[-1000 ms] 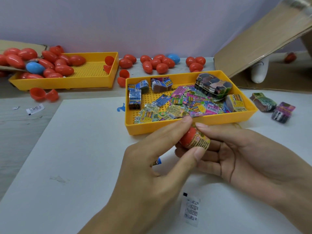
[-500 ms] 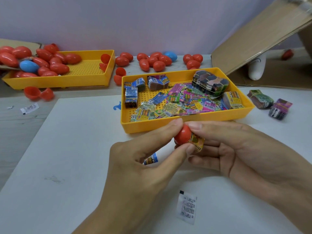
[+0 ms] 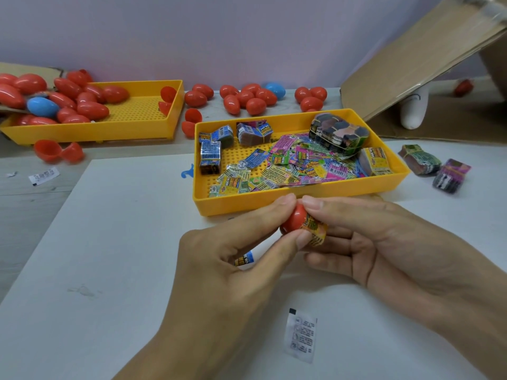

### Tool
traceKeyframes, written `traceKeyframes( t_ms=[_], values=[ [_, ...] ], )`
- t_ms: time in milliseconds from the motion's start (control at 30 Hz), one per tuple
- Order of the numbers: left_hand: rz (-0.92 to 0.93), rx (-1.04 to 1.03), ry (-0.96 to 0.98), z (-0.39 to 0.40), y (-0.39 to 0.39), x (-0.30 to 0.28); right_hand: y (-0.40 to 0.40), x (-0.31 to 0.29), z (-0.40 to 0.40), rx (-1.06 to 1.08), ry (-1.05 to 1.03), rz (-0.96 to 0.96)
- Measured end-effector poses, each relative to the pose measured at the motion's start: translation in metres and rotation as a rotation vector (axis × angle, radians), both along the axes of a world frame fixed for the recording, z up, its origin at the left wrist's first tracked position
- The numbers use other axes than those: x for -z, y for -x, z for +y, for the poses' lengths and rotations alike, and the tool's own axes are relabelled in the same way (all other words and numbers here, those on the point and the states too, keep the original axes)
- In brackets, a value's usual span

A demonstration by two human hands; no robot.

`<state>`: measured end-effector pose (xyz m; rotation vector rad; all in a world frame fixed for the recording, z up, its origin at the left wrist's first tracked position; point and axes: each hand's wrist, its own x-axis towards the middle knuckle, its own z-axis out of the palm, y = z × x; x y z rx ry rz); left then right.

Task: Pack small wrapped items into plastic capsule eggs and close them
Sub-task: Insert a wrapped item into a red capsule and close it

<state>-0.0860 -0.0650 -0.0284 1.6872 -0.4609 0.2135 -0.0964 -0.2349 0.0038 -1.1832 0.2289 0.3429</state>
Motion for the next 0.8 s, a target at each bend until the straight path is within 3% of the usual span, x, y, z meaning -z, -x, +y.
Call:
traceKeyframes(
  t_ms=[133,200,267,333,367,400,500,633,700,800],
  values=[
    [0.154,0.037,0.118,-0.001,0.001,-0.004,0.003,0.002,0.001,0.106,0.153,-0.163],
    [0.261,0.075,0.17,-0.001,0.0,-0.007,0.005,-0.002,0.008,0.215,0.406,-0.394],
    [0.4,0.178,0.22,-0.001,0.0,-0.011,-0.003,-0.01,0.019,0.126,0.636,-0.498],
    [0.466,0.218,0.276,0.0,-0.001,-0.012,0.001,-0.008,0.017,-0.153,0.57,-0.526],
    [0.45,0.206,0.302,0.001,-0.003,-0.011,0.008,-0.004,0.016,-0.192,0.6,-0.613],
    [0.412,0.188,0.321,0.002,-0.004,-0.011,0.011,-0.007,0.014,-0.16,0.607,-0.669],
    [0.242,0.137,0.295,0.004,-0.008,-0.008,0.01,-0.015,0.017,0.126,0.558,-0.582],
    [0.059,0.162,0.228,0.005,-0.01,-0.008,0.001,-0.01,0.011,0.09,0.336,-0.257],
    [-0.003,0.157,0.163,0.005,-0.009,-0.007,0.003,-0.01,0.01,0.014,0.358,-0.305],
    [0.095,0.149,0.193,0.003,-0.006,-0.009,0.011,-0.004,0.011,0.108,0.397,-0.501]
  ],
)
